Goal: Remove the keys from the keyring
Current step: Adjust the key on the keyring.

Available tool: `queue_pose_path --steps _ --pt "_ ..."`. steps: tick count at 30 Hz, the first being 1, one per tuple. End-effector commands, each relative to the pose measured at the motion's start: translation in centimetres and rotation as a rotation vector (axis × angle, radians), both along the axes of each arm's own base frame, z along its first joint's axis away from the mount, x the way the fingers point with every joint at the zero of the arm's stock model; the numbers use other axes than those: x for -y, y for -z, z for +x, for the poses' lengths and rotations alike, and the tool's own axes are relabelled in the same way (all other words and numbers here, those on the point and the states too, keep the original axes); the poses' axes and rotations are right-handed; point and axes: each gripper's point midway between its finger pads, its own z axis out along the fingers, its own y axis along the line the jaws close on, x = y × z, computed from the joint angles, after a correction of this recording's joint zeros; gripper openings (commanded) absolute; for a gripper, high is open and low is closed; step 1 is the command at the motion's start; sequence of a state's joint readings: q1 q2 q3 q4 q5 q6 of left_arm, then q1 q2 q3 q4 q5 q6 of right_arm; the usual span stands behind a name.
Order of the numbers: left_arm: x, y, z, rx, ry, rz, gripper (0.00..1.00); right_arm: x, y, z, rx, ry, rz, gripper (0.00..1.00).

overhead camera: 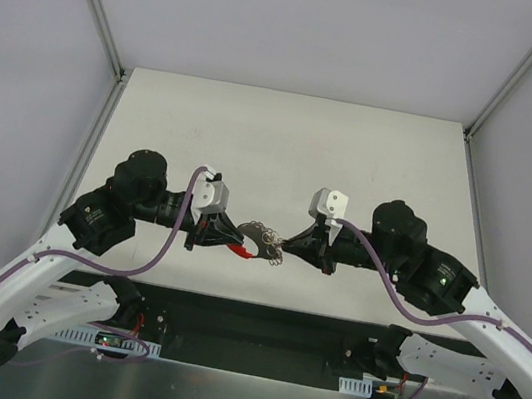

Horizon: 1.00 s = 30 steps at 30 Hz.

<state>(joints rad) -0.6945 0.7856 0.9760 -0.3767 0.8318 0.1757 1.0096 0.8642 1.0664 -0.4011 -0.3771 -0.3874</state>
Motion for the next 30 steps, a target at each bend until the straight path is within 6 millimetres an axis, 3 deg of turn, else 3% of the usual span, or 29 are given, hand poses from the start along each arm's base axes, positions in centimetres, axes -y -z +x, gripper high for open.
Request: queue_pose_path --steps 1,5,8,16,21,25,30 --pt "-1.0 -0.2 -1.2 0.017 0.027 0.028 0.00 1.4 -2.5 2.1 0.119 0.096 -0.006 0.01" --pt "-1.2 -0.2 -1.2 0.014 0.022 0.040 0.00 1.1 -1.6 1.8 0.090 0.061 -0.060 0.17" --pt "-1.2 -0.5 -1.4 0.016 0.029 0.035 0.00 0.7 -0.8 1.0 0.058 0.011 -0.073 0.01" --pt "-1.5 -0.6 -1.7 0.020 0.033 0.043 0.00 0.5 -0.5 0.6 0.050 -0.004 -0.053 0.01" --pt "-1.6 -0.4 -1.6 0.027 0.035 0.058 0.00 1.1 0.1 1.8 0.081 0.053 -0.096 0.02" --pt "-1.6 -0.5 -1.6 0.031 0.036 0.059 0.00 0.5 -0.2 0.5 0.053 -0.021 -0.065 0.01" --pt "-1.5 -0.2 -1.6 0.012 0.037 0.066 0.00 0.3 -0.9 0.4 0.056 -0.017 -0.014 0.01"
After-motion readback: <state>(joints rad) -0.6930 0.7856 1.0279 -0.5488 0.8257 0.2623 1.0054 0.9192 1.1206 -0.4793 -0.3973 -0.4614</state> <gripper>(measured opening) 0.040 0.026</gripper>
